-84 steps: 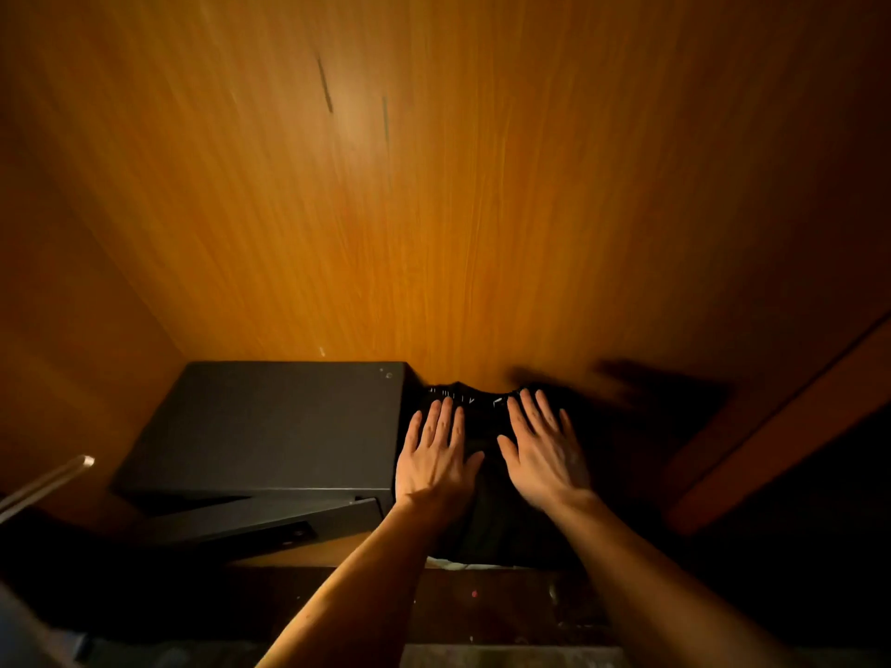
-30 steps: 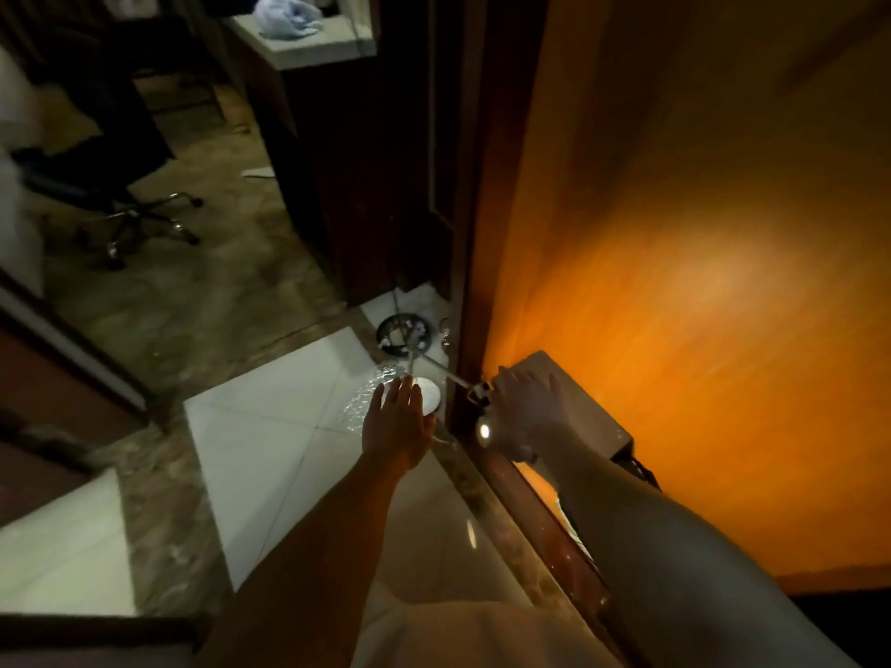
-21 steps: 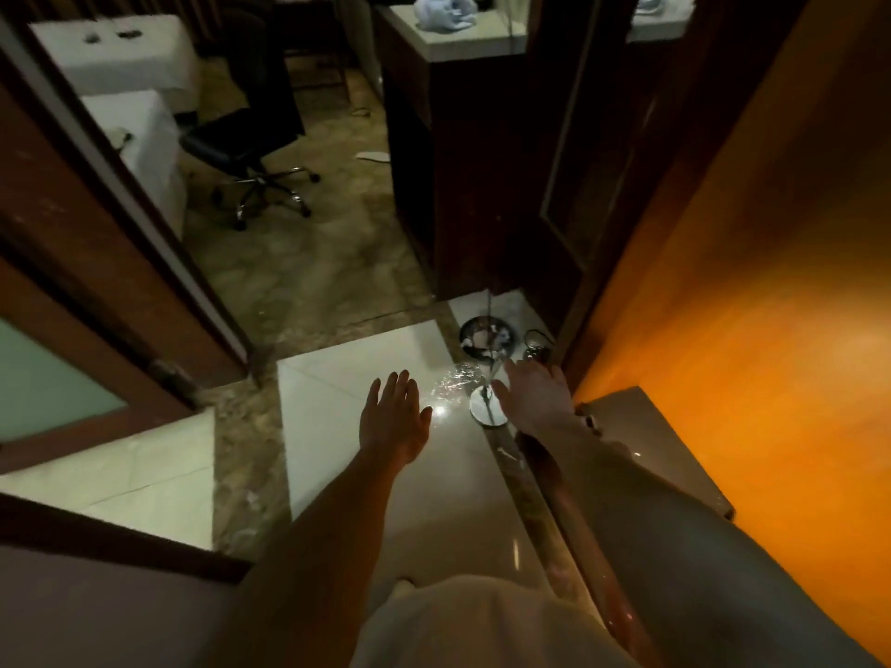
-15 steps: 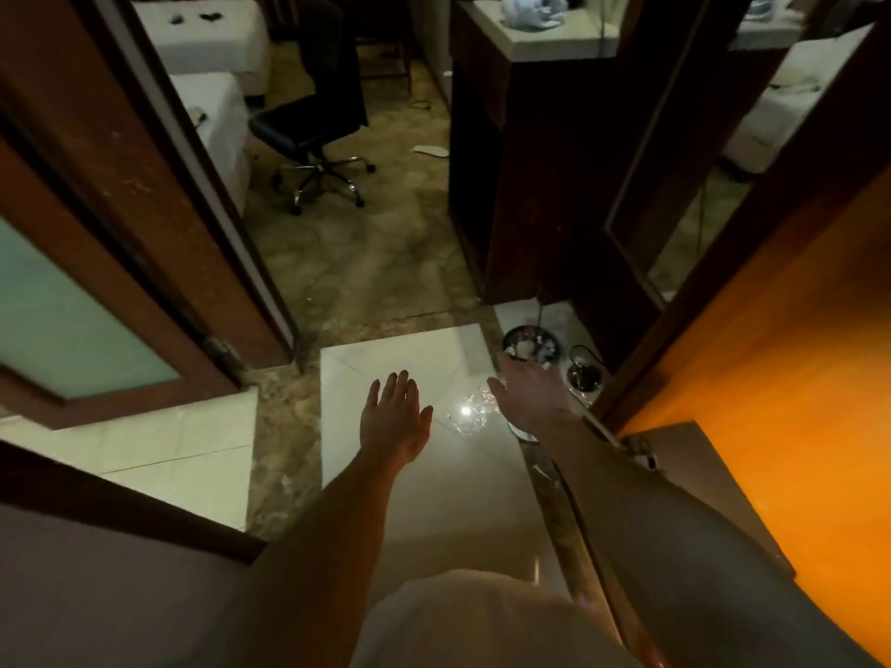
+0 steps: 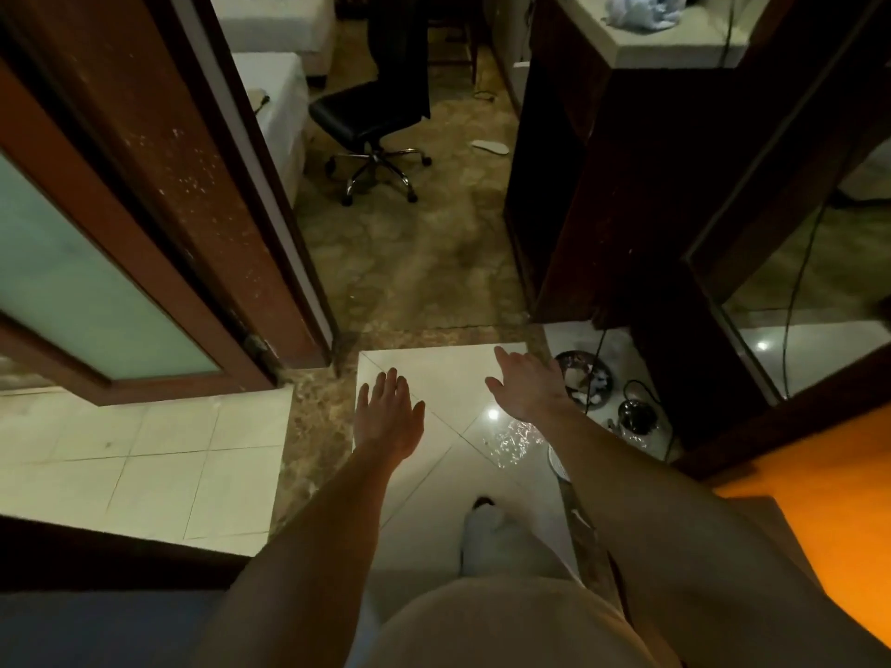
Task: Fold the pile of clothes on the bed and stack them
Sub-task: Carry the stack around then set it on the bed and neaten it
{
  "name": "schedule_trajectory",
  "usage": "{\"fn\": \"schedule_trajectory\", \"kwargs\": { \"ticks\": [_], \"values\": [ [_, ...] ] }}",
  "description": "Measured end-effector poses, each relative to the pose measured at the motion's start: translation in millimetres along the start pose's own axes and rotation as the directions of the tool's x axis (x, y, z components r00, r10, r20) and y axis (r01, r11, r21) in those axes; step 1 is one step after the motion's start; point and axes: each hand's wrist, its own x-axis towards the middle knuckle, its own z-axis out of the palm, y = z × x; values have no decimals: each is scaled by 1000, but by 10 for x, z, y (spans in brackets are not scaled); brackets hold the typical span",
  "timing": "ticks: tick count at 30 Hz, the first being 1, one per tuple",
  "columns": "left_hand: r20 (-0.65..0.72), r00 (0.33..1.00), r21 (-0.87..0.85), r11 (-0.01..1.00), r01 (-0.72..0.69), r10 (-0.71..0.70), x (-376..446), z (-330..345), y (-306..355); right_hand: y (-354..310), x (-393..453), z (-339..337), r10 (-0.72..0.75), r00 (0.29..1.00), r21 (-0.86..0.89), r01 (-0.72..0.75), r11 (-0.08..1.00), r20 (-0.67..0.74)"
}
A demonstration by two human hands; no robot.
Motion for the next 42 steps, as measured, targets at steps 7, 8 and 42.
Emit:
{"fn": "schedule_trajectory", "kwargs": {
  "ticks": [7, 8, 42],
  "values": [
    [-66, 995, -10, 997, 74, -74, 989, -289, -60, 118, 1110, -351, -39, 997, 1, 39, 999, -66],
    [-78, 994, -5, 997, 78, -78, 1139, -352, -62, 120, 1250, -434, -41, 998, 3, 42, 999, -51],
    [-50, 984, -72, 983, 166, -170, 5723, -1846, -1365, -1154, 6215, -1938, -203, 977, 5, 204, 979, 70]
  ]
}}
